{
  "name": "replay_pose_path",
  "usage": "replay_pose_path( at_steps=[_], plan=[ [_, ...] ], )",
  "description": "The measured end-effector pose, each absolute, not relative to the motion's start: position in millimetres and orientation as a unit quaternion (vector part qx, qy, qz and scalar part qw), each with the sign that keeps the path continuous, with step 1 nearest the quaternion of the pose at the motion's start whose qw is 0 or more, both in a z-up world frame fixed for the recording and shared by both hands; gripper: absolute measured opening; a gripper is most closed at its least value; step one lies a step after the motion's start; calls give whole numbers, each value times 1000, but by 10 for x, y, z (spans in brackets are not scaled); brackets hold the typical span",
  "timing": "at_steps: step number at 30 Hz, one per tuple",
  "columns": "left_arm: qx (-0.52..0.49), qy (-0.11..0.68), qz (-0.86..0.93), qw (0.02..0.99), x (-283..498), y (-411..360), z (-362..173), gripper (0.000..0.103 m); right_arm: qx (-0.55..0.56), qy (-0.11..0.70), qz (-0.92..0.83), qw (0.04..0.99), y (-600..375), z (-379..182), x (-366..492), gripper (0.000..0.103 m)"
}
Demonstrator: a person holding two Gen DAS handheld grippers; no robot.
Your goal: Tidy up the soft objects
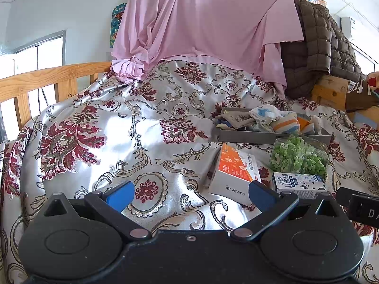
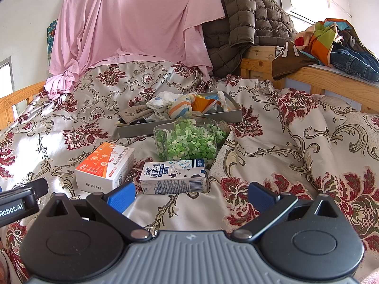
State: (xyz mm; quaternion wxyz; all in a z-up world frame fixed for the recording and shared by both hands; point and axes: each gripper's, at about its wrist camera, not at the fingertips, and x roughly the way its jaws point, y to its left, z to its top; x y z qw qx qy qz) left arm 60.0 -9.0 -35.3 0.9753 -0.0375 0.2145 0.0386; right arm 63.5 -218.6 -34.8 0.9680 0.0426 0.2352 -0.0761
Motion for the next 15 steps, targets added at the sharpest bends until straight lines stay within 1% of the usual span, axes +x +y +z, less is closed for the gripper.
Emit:
replay_pose_path(
  at_steps=[9, 15],
  plan=[
    [-35, 215, 42, 975, 599, -97, -356, 102, 42, 235, -76, 968, -2186, -349, 636, 103],
    [-1, 220, 40, 975, 610, -120, -339, 102, 43, 235, -76, 968, -2185, -349, 636, 103]
  ],
)
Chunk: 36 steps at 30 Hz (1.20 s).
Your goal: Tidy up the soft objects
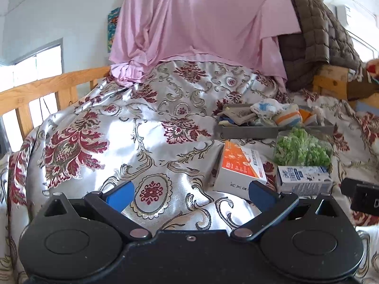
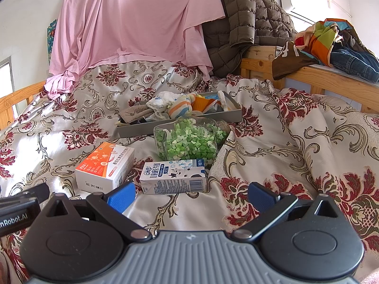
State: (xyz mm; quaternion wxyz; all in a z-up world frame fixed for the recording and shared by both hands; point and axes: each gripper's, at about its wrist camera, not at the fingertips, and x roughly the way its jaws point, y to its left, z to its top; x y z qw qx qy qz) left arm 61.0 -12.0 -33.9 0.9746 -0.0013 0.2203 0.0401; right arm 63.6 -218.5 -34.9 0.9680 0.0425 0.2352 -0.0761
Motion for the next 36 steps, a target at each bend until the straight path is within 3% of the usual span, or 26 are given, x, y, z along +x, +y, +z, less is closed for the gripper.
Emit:
replay_pose_path(
  at_steps=[36],
  plan=[
    [-12, 219, 29, 975, 600, -84, -333, 102, 43, 236, -76, 968, -2188, -352, 640, 103]
  ],
)
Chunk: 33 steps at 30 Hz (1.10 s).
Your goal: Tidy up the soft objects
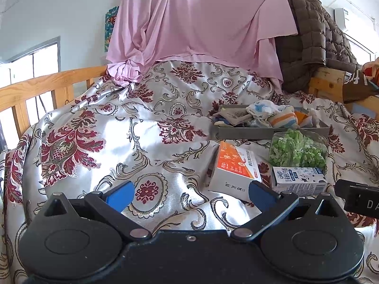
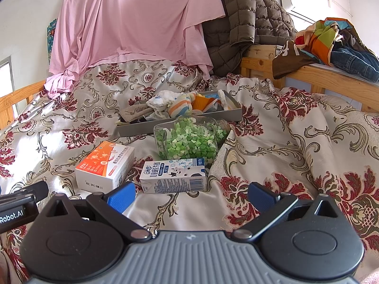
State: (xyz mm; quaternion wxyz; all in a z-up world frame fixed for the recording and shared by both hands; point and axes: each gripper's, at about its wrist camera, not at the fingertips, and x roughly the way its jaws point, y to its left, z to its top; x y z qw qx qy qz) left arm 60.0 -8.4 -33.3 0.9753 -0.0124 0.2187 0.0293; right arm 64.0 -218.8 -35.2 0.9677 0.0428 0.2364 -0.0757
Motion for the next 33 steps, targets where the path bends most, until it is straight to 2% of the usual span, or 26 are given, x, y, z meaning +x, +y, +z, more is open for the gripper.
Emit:
replay_pose_path(
  at_steps=[33],
  plan=[
    [-10, 220, 26, 975, 600, -79, -340, 102, 43, 237, -76, 968, -2187, -347, 641, 103]
  ],
)
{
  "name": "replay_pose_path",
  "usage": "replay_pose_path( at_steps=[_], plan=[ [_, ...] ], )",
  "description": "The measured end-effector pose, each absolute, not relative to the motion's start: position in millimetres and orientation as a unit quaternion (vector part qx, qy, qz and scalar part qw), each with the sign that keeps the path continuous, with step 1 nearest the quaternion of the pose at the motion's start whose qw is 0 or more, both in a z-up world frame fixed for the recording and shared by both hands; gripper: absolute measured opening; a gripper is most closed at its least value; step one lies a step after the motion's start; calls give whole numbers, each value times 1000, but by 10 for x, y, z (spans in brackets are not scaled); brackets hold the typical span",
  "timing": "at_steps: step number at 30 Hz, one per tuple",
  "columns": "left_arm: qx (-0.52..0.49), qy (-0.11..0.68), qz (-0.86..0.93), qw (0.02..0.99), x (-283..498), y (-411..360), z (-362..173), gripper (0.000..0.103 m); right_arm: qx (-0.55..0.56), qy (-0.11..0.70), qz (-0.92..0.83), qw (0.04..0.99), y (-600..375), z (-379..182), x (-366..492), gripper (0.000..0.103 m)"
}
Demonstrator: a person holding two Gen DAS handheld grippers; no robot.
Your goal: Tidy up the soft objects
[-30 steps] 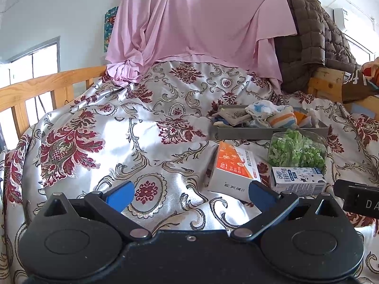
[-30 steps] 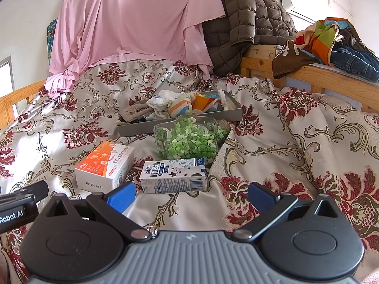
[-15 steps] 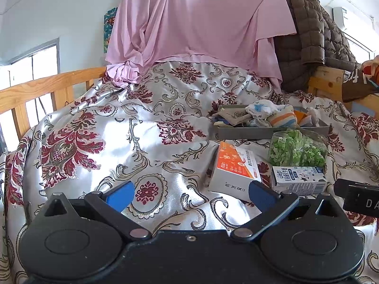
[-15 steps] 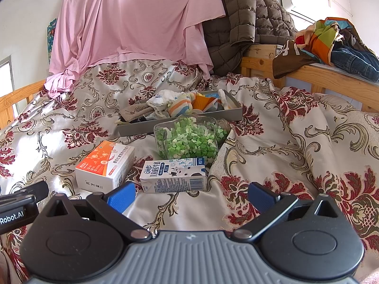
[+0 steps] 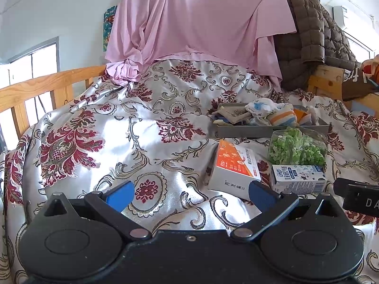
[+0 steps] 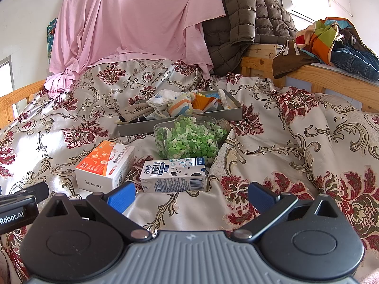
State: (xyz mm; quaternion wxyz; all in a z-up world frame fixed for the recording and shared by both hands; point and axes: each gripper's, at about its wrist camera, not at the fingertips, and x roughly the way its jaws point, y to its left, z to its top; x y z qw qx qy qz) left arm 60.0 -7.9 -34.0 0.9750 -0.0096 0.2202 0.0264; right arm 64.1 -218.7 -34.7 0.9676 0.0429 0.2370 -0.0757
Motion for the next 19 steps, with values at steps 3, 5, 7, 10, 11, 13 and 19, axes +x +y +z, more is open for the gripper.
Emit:
replay_pose_path(
  at_steps=[3, 5, 7, 10, 11, 13, 19],
  plan=[
    [-10, 220, 25, 975, 600, -75, -344, 102, 43, 237, -76, 968, -2187, -347, 641, 103],
    [-9, 220, 24, 975, 594, -83, -351, 102, 43, 237, -76, 968, -2186, -346, 641, 103],
    [-9, 220, 23, 975, 593, -89, -349, 102, 43, 237, -76, 968, -2186, -346, 641, 103],
    [-9, 220, 24, 975, 590, -87, -352, 102, 43, 237, -76, 967, -2186, -346, 642, 103],
    [-9, 220, 24, 975, 594, -86, -350, 102, 43, 238, -76, 967, -2186, -346, 642, 103],
    [-9, 219, 25, 975, 589, -86, -351, 102, 43, 237, -76, 968, -2187, -344, 640, 103],
    [-8, 217, 26, 976, 587, -90, -337, 102, 43, 238, -76, 967, -2186, -344, 644, 103]
  ],
)
